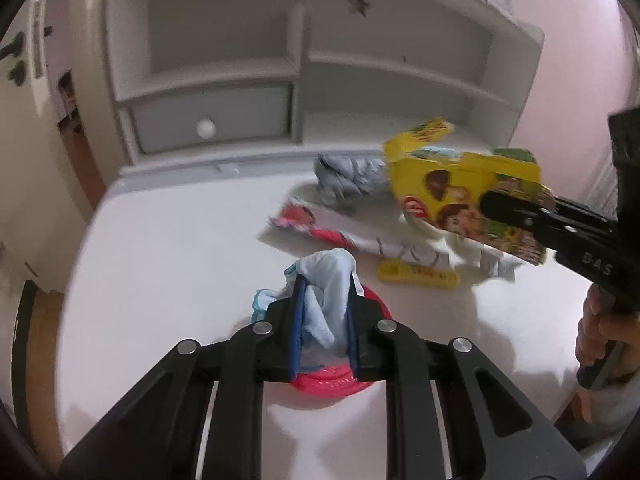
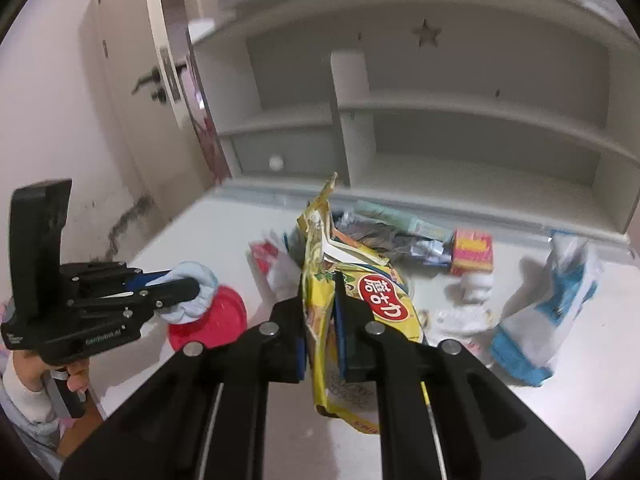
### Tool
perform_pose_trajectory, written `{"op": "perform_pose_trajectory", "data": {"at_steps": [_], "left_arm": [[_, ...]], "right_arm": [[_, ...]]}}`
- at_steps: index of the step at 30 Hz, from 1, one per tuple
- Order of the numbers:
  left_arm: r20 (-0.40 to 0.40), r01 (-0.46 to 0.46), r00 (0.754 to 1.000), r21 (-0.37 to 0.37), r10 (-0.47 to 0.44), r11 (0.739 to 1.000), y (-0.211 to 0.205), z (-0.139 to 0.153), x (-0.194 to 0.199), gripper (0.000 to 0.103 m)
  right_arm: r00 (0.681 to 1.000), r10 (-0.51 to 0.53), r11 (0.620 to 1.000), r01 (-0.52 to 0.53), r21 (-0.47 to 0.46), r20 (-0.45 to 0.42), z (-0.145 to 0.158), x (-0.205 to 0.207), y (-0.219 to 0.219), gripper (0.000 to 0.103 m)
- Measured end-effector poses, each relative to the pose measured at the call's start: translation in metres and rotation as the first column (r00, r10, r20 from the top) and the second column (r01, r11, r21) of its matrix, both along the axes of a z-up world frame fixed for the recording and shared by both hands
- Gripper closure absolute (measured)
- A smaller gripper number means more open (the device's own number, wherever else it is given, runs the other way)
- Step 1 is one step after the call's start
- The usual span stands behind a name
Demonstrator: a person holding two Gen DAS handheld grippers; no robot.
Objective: Collect trash
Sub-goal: 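Grasp the blue cloth with the left tool while the right grasps the yellow snack bag, then carry both items to the black bin and open both tools over it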
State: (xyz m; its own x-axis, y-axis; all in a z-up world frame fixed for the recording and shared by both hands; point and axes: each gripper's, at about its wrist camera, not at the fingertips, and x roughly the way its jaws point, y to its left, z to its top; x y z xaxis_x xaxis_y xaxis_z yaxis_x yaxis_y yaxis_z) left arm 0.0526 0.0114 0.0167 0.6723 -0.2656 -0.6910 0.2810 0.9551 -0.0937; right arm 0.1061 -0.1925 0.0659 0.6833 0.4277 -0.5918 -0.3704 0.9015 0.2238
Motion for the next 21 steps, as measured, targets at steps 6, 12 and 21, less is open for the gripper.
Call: {"op": "perform_pose_trajectory", "data": {"at_steps": [6,12,21], "left_arm": [[0.054,-0.035,0.998,-0.003,0.035,0.999,0.007,0.024,-0.009,0.087],[0.055,-0.015,0.998,-0.015,0.016,1.0,-0.004,0.029,-0.013,0.086],[0.079,0.168,0.983,-0.038,-0.164,0.985,-0.09,0.047,-0.021,0.087]], "right_arm": [[0.997,-0.019,0.996,0.012,0.092,0.071,0.028,-0.014,-0.02,0.092],[0.995,-0.054,0.99,0.042,0.134,0.086,0.031,-0.026,-0.044,0.092],[0.981,-0.164,0.968,0.139,0.208,0.108,0.035,-0.077,-0.121,0.092]]}}
